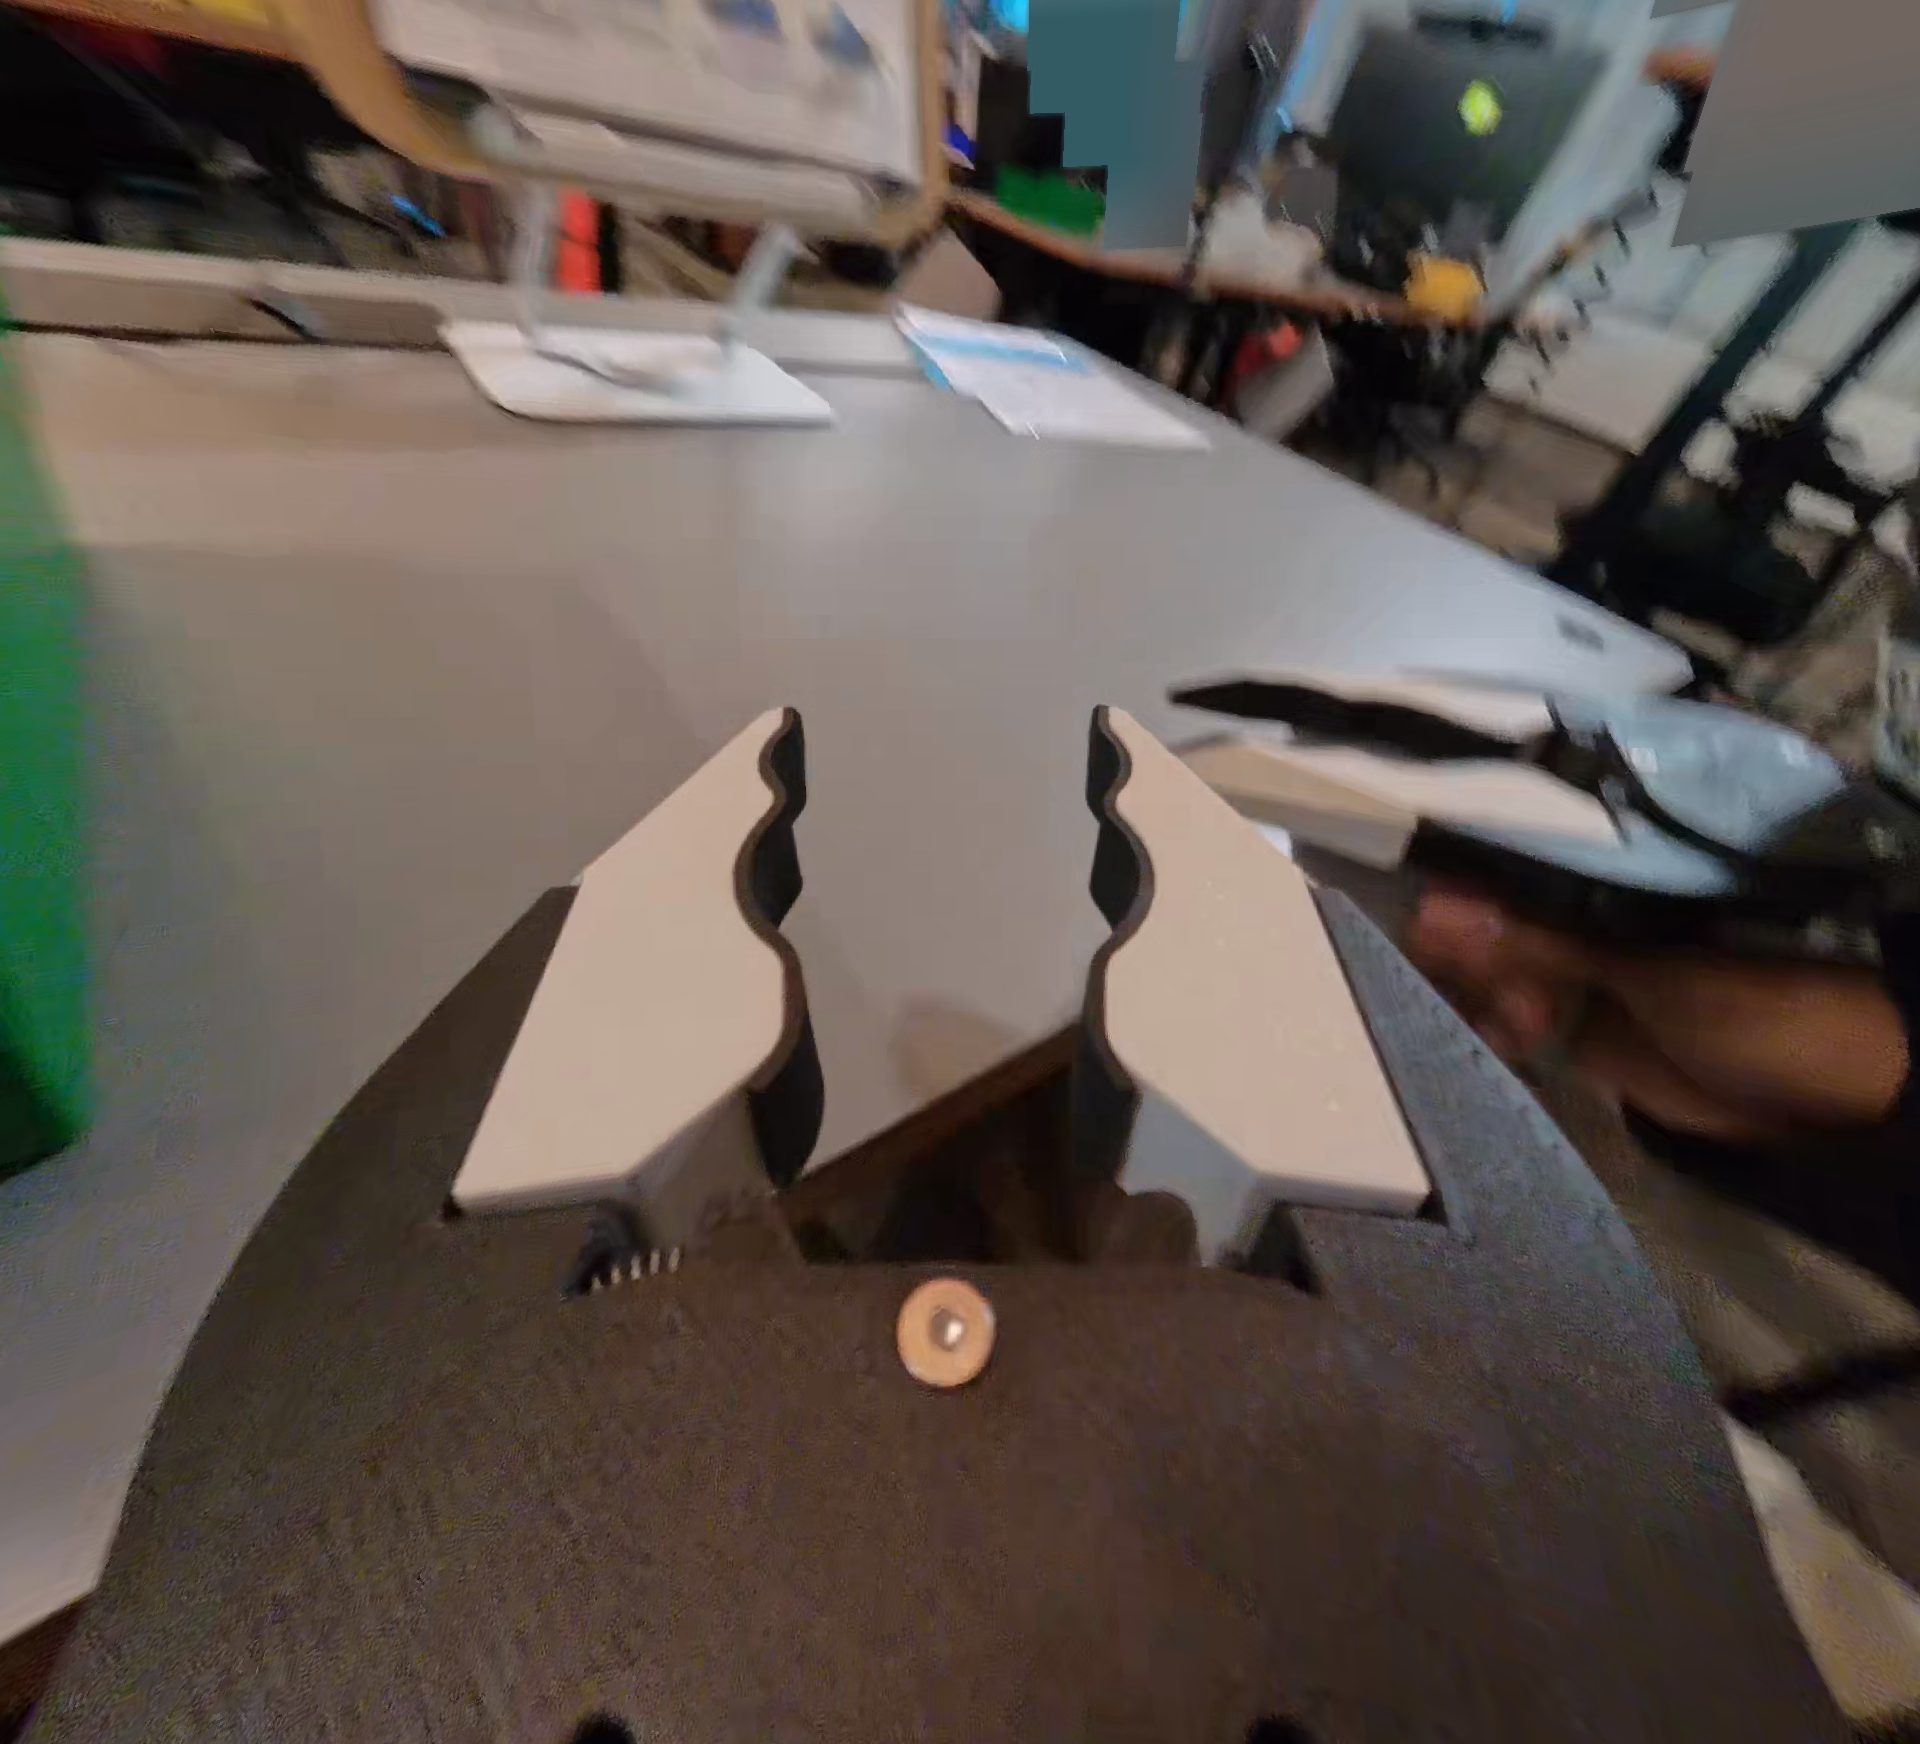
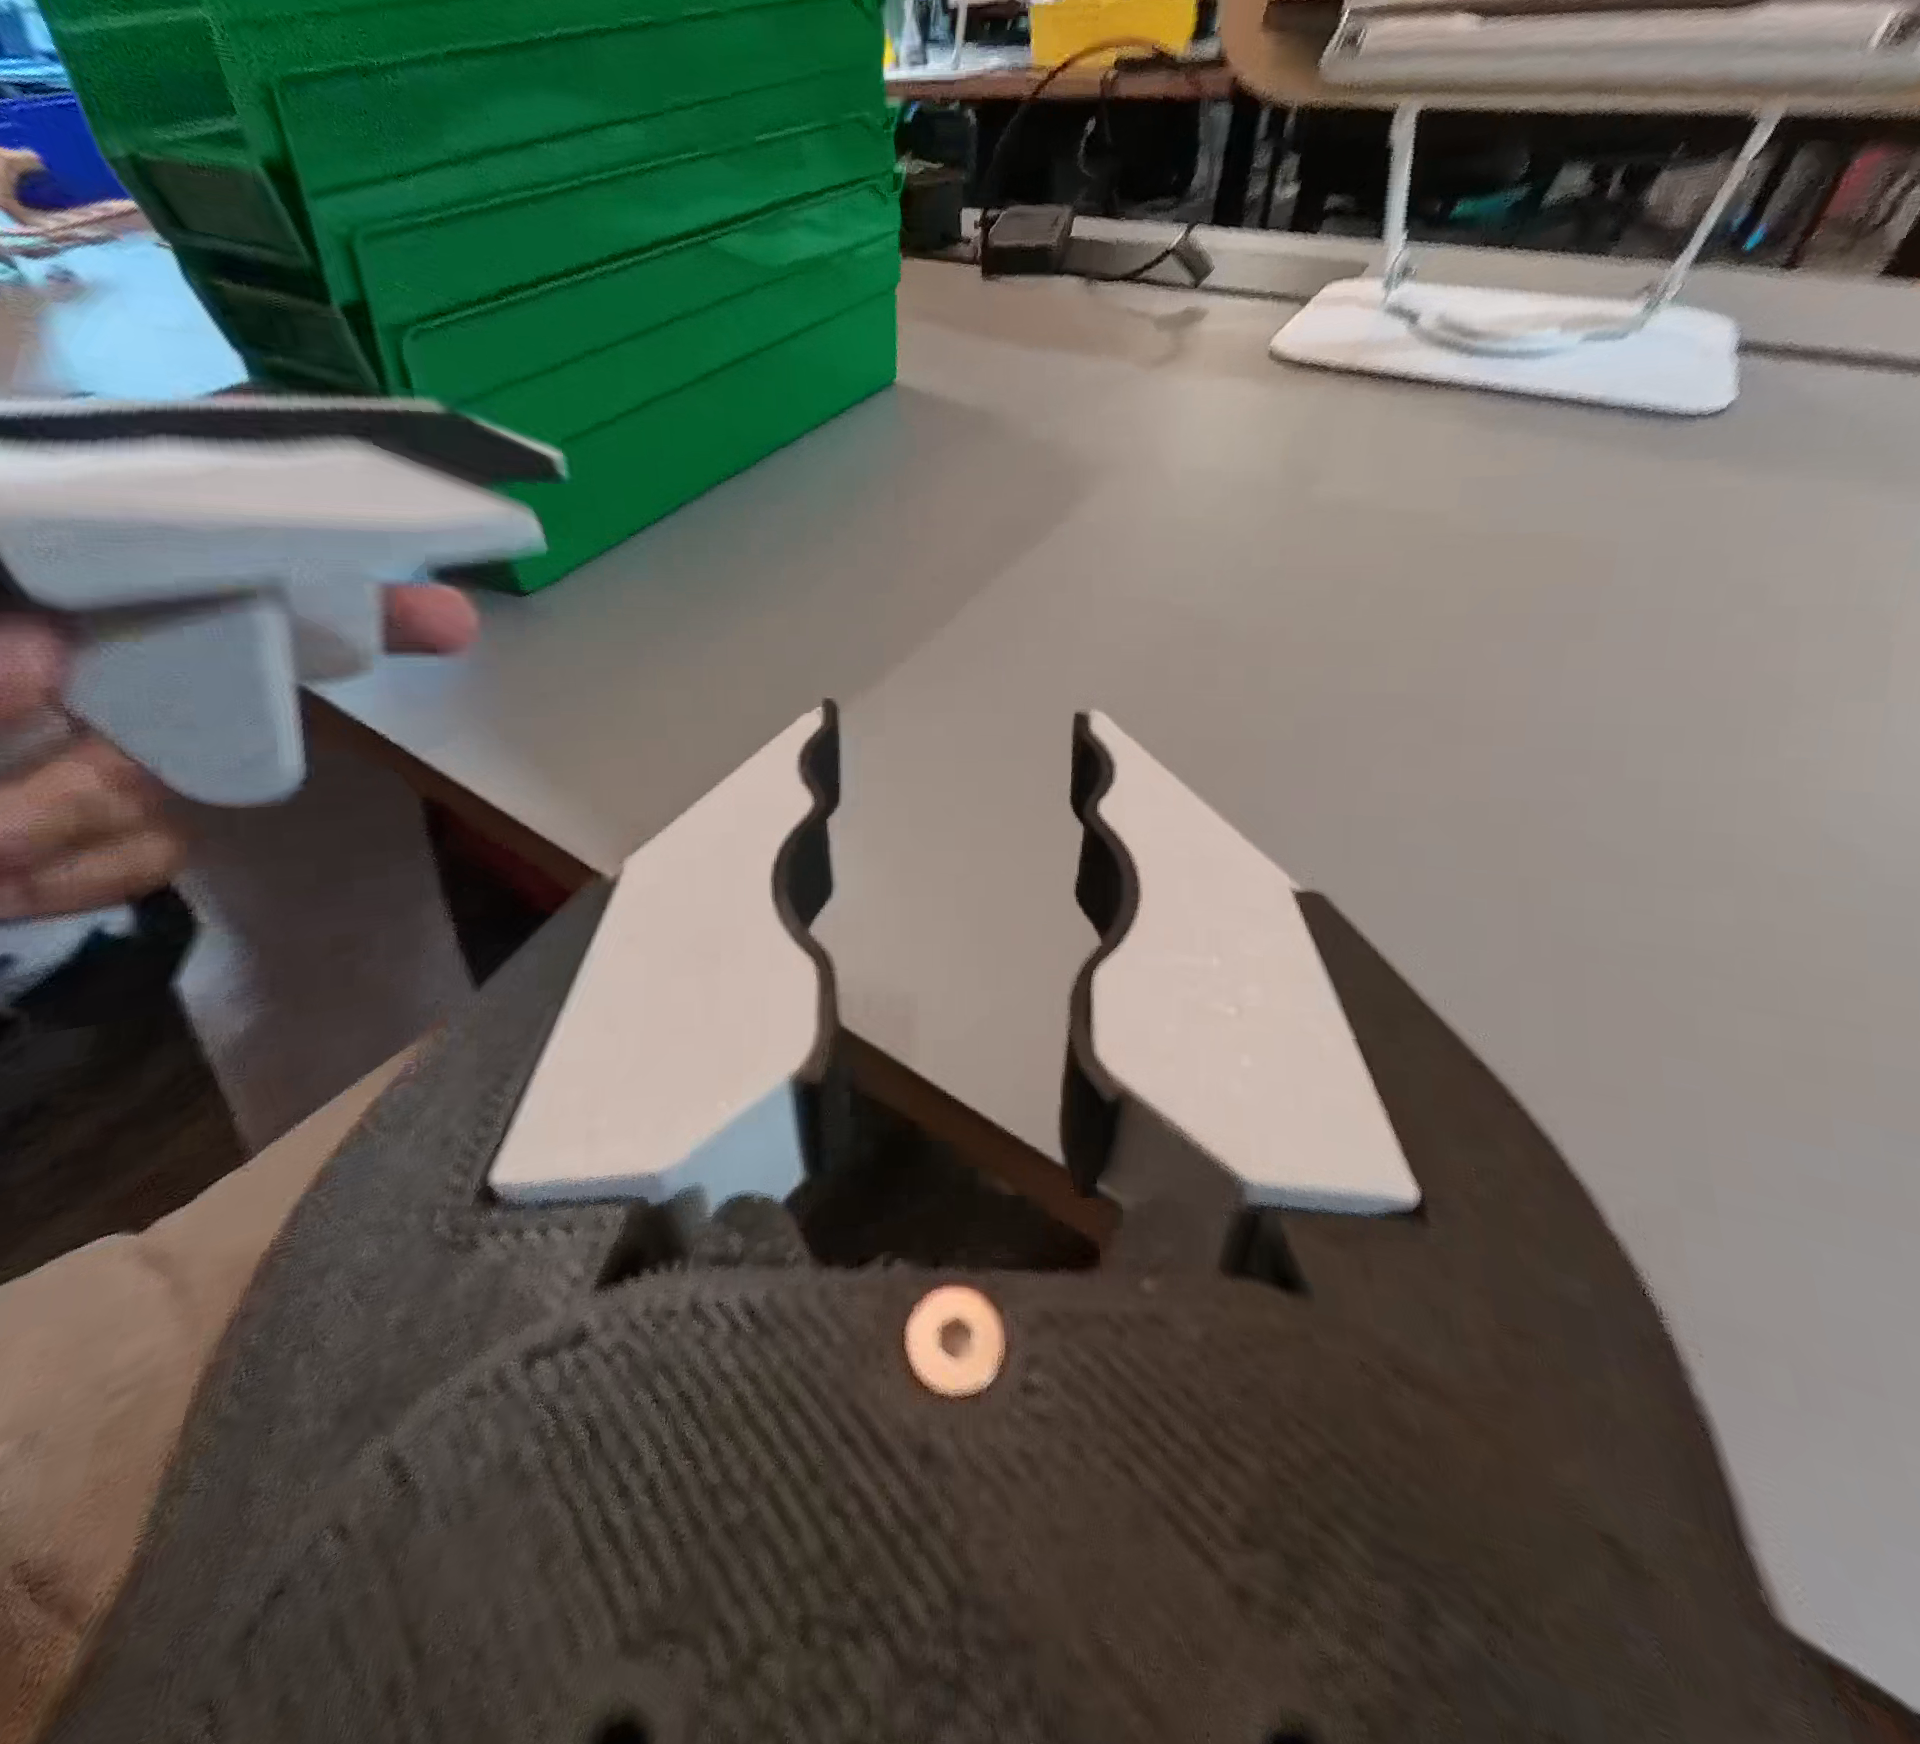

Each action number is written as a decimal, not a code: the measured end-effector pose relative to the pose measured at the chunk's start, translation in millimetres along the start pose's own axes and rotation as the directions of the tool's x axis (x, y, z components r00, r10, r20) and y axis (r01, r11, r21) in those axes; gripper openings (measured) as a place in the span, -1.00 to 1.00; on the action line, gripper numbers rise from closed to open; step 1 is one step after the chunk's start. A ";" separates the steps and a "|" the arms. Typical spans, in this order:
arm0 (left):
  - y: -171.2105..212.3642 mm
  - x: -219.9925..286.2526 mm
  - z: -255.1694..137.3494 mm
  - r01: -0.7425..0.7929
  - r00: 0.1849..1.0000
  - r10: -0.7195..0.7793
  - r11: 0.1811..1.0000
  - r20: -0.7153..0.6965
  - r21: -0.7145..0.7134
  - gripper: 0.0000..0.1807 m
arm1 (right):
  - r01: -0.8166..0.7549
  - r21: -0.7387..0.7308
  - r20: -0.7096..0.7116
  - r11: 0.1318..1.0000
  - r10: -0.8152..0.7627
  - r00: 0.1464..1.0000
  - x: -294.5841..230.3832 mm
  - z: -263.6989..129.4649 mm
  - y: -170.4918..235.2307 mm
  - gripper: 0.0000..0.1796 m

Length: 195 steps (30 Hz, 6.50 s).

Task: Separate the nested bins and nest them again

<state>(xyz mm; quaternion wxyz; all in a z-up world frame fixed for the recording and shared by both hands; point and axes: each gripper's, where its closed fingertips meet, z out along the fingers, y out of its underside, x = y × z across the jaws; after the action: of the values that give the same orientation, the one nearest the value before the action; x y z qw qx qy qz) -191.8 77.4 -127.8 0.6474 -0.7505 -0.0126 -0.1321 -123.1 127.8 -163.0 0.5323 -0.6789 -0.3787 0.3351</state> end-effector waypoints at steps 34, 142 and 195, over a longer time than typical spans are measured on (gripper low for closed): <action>26.7 -32.2 25.9 0.150 0.989 -0.150 0.989 -0.021 -0.001 -0.16 | -0.062 -0.017 0.091 0.998 0.063 0.994 16.5 36.5 -17.7 -0.25; 24.7 65.9 19.7 0.038 0.980 -0.046 0.998 -0.195 -0.044 -0.64 | -0.210 0.225 -0.466 0.951 0.294 0.834 344.0 -128.7 -8.0 -0.98; -101.7 -216.5 -114.9 -0.266 0.747 -0.016 0.909 0.665 0.321 -0.63 | 0.098 -0.195 0.159 0.976 -0.067 0.985 6.8 49.5 31.1 -0.42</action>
<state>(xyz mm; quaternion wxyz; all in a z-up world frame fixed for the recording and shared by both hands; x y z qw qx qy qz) -440.9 14.7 -61.2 0.7472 -0.6008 -0.2128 0.1882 -157.3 152.4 -204.0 0.4438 -0.6856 -0.4782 0.3231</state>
